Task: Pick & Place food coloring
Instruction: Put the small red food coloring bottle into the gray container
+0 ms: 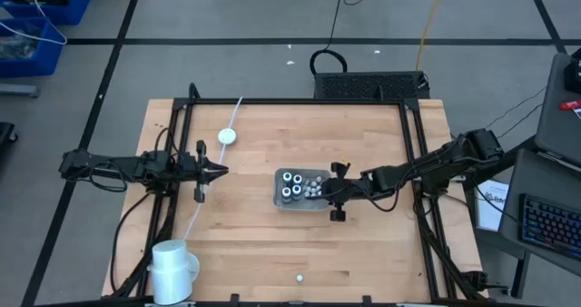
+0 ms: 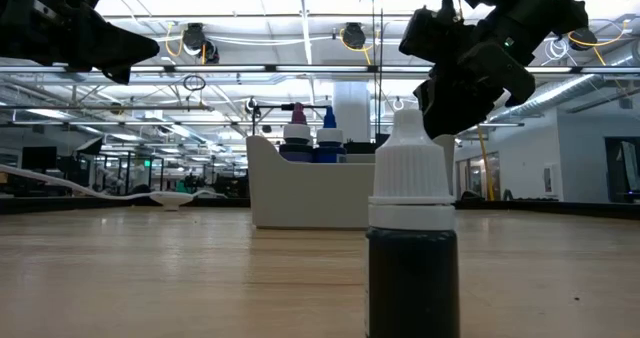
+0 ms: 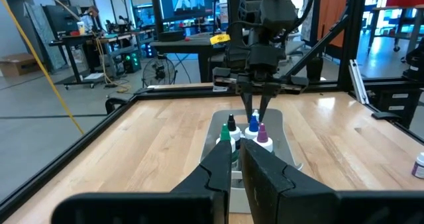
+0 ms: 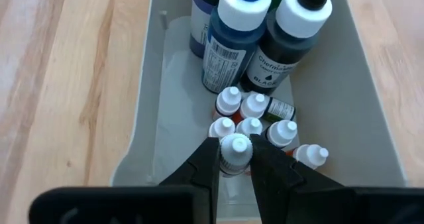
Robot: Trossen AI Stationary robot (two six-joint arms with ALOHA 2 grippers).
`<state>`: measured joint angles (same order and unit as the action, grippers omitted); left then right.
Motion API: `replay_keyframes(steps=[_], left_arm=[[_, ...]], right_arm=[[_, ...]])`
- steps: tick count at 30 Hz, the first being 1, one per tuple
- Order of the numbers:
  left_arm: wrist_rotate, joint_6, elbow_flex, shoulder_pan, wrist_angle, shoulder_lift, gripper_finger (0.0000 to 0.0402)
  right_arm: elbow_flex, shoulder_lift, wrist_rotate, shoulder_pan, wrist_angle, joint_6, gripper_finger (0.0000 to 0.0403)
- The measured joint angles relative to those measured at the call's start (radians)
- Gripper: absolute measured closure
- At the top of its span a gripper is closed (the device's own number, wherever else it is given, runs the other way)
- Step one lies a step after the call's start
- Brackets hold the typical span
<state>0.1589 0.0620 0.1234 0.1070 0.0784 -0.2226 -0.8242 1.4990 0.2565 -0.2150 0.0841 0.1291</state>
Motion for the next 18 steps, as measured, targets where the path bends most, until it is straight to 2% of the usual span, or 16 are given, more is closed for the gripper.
replay_keyframes(steps=[9, 14, 18], left_arm=[[0.0, 0.004, 0.0, 0.0, 0.0, 0.0, 0.036], [0.0, 0.004, 0.0, 0.0, 0.0, 0.0, 0.036], [0.0, 0.004, 0.0, 0.0, 0.0, 0.0, 0.036]], right_arm=[[0.0, 0.0, -0.007, 0.0, -0.006, -0.049, 0.0348], [0.0, 0.007, -0.077, 0.012, -0.01, -0.094, 0.0348], [0.0, 0.022, -0.077, 0.026, -0.013, -0.093, 0.0348]])
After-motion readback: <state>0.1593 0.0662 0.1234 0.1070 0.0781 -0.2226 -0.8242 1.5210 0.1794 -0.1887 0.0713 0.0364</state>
